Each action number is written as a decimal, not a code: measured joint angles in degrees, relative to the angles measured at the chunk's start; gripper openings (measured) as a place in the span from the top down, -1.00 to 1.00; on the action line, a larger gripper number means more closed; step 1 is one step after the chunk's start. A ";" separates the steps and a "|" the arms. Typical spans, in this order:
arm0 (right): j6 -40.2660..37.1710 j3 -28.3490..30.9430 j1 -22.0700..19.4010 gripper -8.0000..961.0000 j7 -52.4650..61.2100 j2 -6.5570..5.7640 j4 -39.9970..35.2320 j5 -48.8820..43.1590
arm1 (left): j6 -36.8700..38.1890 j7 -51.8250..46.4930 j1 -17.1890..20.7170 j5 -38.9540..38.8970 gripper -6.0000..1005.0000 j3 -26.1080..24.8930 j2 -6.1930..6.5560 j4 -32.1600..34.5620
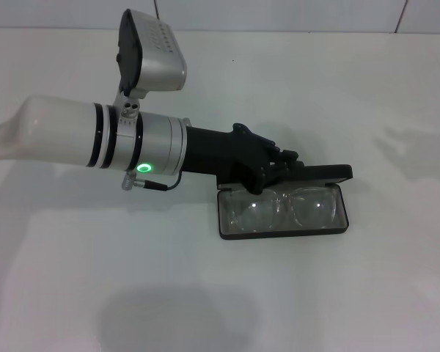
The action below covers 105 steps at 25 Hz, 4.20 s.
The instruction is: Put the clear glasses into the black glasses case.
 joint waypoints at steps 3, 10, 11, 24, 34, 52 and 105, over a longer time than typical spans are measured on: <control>-0.02 0.09 0.13 0.44 -0.02 -0.09 0.54 0.00 | -0.04 0.00 -0.01 -0.39 0.70 0.03 -0.01 0.05; 0.19 0.09 0.16 0.44 -0.43 -0.13 1.29 0.00 | -1.70 0.26 -0.10 -0.52 0.70 0.07 -0.21 -0.15; 0.22 0.10 0.16 0.44 -0.69 -0.13 1.50 0.00 | -2.11 0.27 -0.13 -0.53 0.70 0.08 -0.24 -0.36; 0.30 0.26 1.09 0.43 -2.20 -0.17 4.57 0.04 | -2.87 0.54 -1.38 -0.46 0.70 1.30 -0.22 -3.57; 0.12 0.06 1.12 0.34 -2.29 -0.08 5.04 0.13 | -2.19 0.59 -1.43 -0.58 0.70 3.69 -0.18 -3.56; -8.10 -1.12 1.90 0.18 -5.40 -0.60 8.91 0.48 | 8.78 0.94 7.94 -4.88 0.54 10.97 0.11 16.34; -14.98 -26.97 5.95 -0.81 -35.72 1.11 29.31 15.08 | 40.38 0.17 26.64 -6.65 -0.44 -13.87 2.86 28.85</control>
